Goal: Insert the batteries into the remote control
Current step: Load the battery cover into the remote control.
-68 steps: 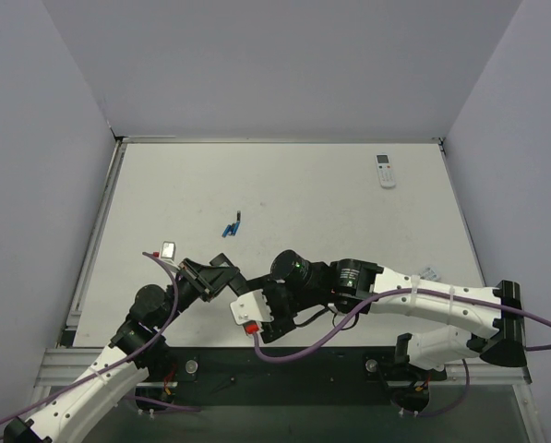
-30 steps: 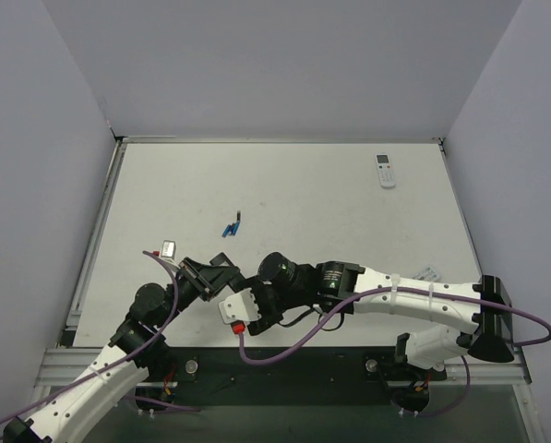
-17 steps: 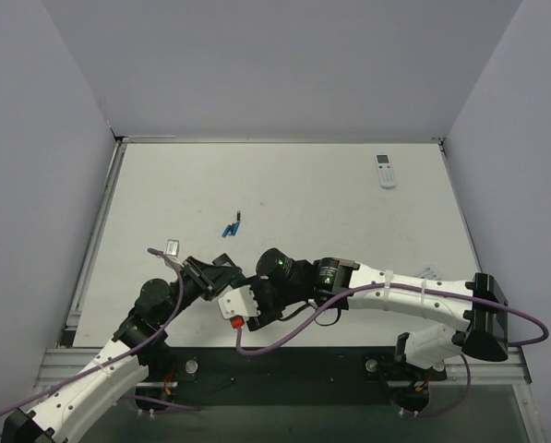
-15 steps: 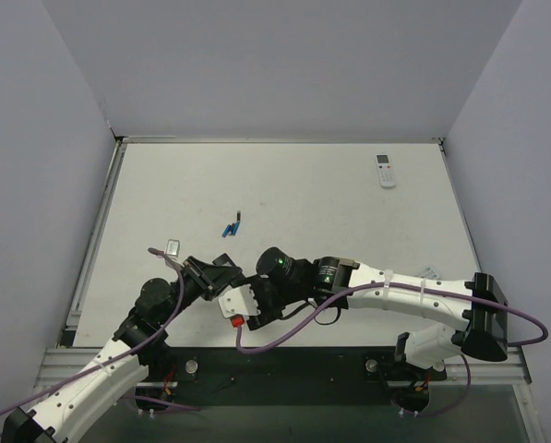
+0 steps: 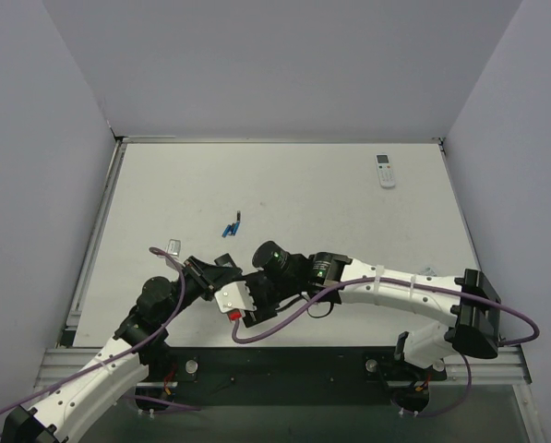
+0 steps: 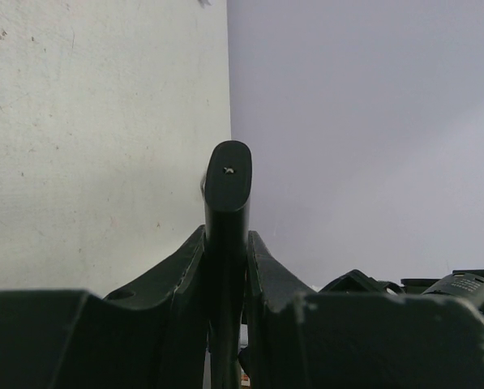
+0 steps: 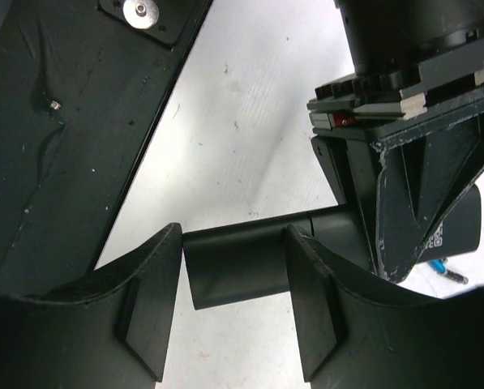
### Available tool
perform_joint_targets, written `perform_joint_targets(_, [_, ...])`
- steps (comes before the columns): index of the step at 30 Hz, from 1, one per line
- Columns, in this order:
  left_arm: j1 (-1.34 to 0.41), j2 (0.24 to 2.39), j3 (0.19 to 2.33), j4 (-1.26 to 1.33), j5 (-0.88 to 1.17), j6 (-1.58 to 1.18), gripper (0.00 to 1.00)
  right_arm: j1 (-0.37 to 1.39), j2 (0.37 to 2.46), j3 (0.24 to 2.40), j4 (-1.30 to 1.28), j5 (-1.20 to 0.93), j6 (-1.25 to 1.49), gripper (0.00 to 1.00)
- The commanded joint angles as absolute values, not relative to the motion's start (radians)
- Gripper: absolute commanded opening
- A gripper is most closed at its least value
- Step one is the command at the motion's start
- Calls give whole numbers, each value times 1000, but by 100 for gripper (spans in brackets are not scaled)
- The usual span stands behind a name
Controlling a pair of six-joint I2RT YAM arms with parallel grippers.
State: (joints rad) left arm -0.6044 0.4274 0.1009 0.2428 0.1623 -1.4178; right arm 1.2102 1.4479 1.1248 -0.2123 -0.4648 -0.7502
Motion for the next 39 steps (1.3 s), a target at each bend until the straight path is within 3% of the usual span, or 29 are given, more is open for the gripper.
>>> perform_joint_targets(1, [-632, 365, 252, 595, 377, -1543, 0, 1155, 1543, 1114, -147, -429, -730, 46])
perform_joint_targets(17, [-630, 276, 219, 354, 106, -1485, 0, 1212, 1398, 1029, -150, -393, -632, 47])
perform_joint_targets(39, [-630, 302, 196, 368, 110, -1496, 0, 1127, 1348, 979, -130, -471, -603, 47])
